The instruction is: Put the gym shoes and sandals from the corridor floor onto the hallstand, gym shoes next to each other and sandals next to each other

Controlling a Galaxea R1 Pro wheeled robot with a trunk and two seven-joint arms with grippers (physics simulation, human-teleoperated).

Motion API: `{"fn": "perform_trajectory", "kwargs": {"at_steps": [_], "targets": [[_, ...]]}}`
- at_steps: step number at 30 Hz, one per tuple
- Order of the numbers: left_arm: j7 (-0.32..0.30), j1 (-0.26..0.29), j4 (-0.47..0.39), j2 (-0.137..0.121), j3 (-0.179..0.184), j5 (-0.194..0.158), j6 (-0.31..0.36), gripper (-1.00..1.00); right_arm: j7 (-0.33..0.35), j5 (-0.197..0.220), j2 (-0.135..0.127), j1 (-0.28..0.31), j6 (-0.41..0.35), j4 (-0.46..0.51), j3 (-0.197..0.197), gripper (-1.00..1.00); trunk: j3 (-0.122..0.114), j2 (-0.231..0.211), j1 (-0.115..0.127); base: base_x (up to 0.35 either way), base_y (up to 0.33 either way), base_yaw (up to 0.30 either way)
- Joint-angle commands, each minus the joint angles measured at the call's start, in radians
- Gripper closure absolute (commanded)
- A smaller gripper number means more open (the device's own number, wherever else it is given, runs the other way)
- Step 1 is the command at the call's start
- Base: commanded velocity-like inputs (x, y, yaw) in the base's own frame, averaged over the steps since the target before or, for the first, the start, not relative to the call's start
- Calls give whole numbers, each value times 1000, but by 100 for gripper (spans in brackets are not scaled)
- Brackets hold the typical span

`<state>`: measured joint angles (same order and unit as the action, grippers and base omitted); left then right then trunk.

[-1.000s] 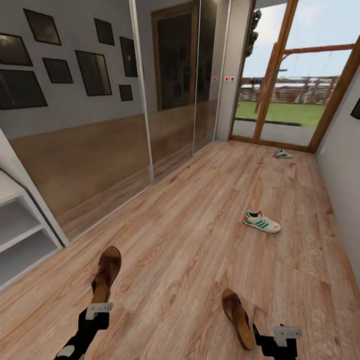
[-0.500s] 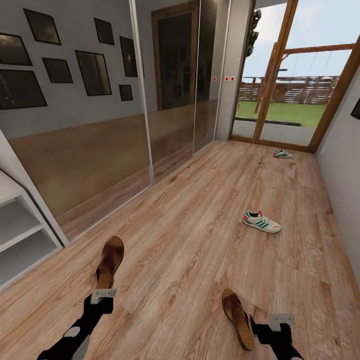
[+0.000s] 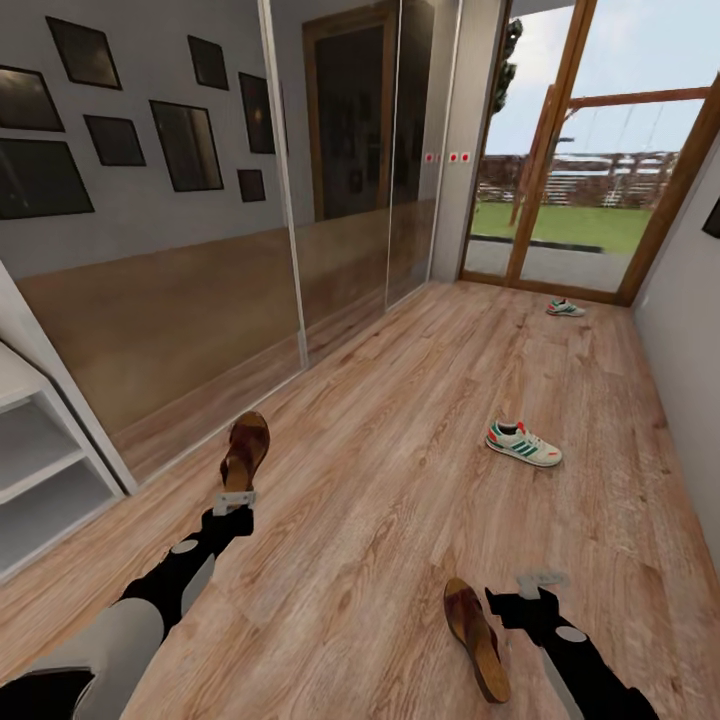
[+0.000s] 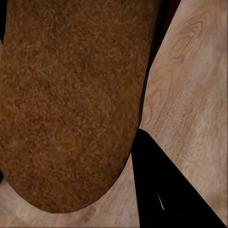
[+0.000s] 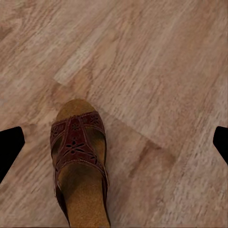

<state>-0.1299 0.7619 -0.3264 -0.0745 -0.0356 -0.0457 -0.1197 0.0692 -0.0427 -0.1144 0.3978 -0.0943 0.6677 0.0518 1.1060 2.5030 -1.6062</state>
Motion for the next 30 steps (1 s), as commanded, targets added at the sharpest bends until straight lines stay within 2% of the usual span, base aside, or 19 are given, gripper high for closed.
{"fn": "perform_trajectory", "kwargs": {"at_steps": [1,4,14,27,30], "targets": [[-7,2,1,2,-8,0,0,100,31,-6,0,0,-6,1,5,-100,1,0,0,210,0,0],[-1,4,3,4,-7,2,2,100,66,-8,-5,1,-5,2,5,-100,1,0,0,175,0,0],[-8,1,3,5,28,-1,5,100,73,-7,-7,1,-8,2,5,-100,1,0,0,15,0,0],[-11,6,2,8,33,-2,9,100,67,-5,-7,1,-8,4,8,-100,65,3,-6,0,0,0],[-11,25,0,19,34,-1,39,100,66,-5,-7,1,-8,4,9,-100,82,4,-7,0,0,0]]}}
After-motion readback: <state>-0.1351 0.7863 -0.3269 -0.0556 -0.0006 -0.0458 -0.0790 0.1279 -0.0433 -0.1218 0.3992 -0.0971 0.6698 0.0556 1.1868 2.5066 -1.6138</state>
